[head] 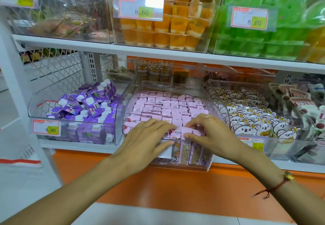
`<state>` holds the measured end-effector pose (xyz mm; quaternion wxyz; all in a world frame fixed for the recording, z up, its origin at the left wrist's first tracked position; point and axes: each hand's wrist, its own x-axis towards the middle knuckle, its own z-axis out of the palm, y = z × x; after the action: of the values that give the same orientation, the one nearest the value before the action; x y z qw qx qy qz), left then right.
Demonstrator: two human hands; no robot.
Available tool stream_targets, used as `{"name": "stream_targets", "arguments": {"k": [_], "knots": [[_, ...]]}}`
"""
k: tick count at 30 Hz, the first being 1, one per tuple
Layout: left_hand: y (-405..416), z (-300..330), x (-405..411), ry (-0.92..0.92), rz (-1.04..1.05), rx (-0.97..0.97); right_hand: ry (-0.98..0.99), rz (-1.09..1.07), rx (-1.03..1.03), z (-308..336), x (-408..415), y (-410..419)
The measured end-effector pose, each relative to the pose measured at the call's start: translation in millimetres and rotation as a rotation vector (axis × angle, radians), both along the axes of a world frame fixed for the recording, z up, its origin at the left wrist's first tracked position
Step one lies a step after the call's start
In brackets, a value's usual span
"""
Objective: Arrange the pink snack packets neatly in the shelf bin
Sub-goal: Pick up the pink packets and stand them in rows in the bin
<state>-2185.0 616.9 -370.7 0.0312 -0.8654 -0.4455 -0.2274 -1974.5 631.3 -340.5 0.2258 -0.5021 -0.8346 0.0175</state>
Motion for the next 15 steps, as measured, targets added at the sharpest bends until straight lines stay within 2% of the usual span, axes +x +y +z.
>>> {"name": "stream_targets", "arguments": {"k": [6, 9, 15], "knots": [[-1.2, -0.2, 0.6, 0.031, 0.001, -0.007, 0.228, 0.091, -0.18, 11.3, 5.5, 1.3], [-0.5, -1.2, 3.7, 0.059, -0.002, 0.002, 0.275, 0.07, -0.158, 12.1, 6.2, 2.5], [-0.5, -2.6, 5.0, 0.037, 0.005, -0.015, 0.601, 0.048, -0.1, 15.2, -0.6, 1.8]]}}
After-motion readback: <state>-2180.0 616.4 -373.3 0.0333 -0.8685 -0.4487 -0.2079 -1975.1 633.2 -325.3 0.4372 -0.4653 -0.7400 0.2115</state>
